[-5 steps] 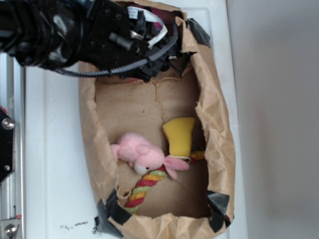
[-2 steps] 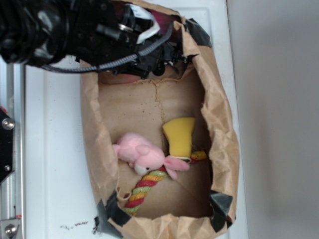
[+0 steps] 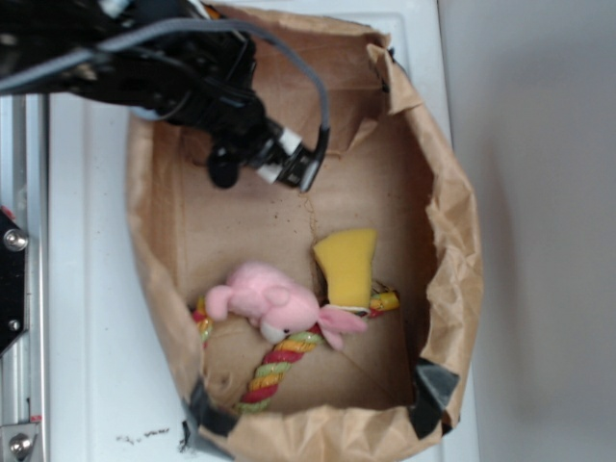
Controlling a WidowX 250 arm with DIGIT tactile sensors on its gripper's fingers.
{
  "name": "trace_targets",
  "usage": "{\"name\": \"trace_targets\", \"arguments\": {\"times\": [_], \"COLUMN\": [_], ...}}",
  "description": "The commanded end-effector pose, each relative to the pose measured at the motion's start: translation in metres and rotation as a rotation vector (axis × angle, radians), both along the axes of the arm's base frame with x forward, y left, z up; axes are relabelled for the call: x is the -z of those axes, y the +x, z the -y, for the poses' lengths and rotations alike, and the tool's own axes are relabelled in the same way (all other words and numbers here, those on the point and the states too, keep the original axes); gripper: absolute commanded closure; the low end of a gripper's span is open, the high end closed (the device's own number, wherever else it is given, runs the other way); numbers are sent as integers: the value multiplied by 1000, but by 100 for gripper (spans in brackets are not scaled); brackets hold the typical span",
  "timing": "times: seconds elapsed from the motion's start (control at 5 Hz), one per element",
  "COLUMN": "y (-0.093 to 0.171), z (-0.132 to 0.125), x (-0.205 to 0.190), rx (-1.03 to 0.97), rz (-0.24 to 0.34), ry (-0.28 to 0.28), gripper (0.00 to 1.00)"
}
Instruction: Grab the rock.
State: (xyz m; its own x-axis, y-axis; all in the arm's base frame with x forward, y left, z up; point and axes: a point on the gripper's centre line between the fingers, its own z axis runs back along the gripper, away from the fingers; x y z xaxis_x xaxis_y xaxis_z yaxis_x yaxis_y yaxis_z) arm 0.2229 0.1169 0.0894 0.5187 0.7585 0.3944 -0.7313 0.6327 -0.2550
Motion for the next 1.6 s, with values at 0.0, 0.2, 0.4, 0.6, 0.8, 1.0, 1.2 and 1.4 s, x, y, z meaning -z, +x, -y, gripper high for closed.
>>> {"name": "trace_targets", "arguments": {"times": [0.0,0.2,0.4,0.6,0.8,1.0,1.2,1.4], "y": [17,29,38,40,50,59,67,63], "z": [21,38,53,68,75,78,70,65], "x": [-51,-60,-67,-79,-88,-100,-104,-98], "rx": [209,253,318,395,474,522,557,590], "rz": [20,-2,-17,-42,-150,-191,-233,-219], "ry": [106,148,206,192,161,105,67,69], "gripper": [100,100,100,100,100,100,100,100]}}
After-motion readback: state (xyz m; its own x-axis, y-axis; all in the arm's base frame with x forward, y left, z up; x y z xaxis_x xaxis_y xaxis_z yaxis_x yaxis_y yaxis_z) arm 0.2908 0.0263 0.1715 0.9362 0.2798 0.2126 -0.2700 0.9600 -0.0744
